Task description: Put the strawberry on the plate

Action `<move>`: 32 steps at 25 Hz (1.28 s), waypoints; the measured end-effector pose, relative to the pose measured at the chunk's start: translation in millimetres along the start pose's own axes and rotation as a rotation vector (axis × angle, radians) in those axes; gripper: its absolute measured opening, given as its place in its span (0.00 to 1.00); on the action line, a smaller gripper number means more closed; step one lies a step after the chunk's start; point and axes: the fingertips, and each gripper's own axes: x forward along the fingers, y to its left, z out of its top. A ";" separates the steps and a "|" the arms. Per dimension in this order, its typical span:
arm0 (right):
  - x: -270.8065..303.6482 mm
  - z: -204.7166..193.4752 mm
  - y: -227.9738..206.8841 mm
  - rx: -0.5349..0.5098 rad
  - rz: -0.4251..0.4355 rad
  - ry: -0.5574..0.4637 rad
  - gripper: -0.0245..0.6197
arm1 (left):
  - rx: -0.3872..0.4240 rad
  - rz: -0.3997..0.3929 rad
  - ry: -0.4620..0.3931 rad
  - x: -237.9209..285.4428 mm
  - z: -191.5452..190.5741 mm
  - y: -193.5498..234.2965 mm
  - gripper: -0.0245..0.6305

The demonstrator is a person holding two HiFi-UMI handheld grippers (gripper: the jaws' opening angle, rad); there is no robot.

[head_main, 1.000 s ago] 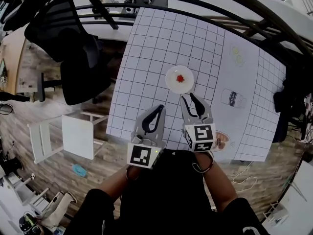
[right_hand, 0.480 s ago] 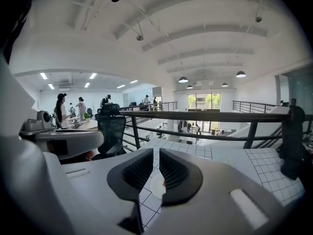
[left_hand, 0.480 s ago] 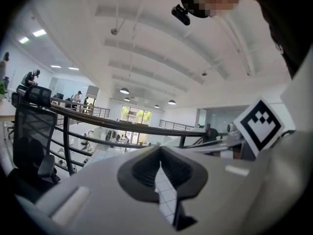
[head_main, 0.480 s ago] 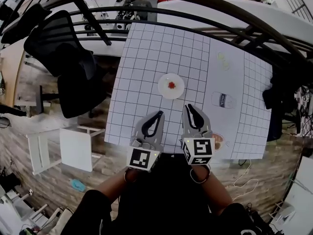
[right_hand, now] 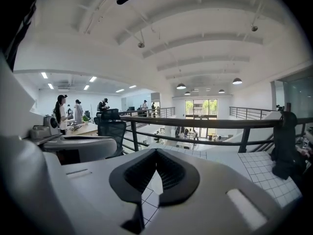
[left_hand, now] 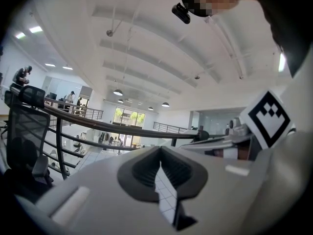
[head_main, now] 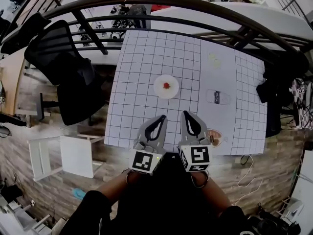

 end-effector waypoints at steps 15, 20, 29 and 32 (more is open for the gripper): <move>-60.8 14.6 16.0 -0.016 -0.039 -0.116 0.04 | 0.055 -0.002 -0.057 -29.3 11.7 -27.5 0.05; -69.3 16.7 24.1 -0.025 -0.045 -0.132 0.04 | 0.067 -0.010 -0.071 -39.8 14.1 -30.2 0.05; -82.6 15.6 35.2 -0.073 -0.063 -0.135 0.04 | 0.077 0.011 -0.085 -53.6 18.4 -27.5 0.05; -84.5 18.2 42.0 -0.114 -0.055 -0.147 0.04 | 0.078 0.000 -0.082 -53.6 17.9 -29.3 0.05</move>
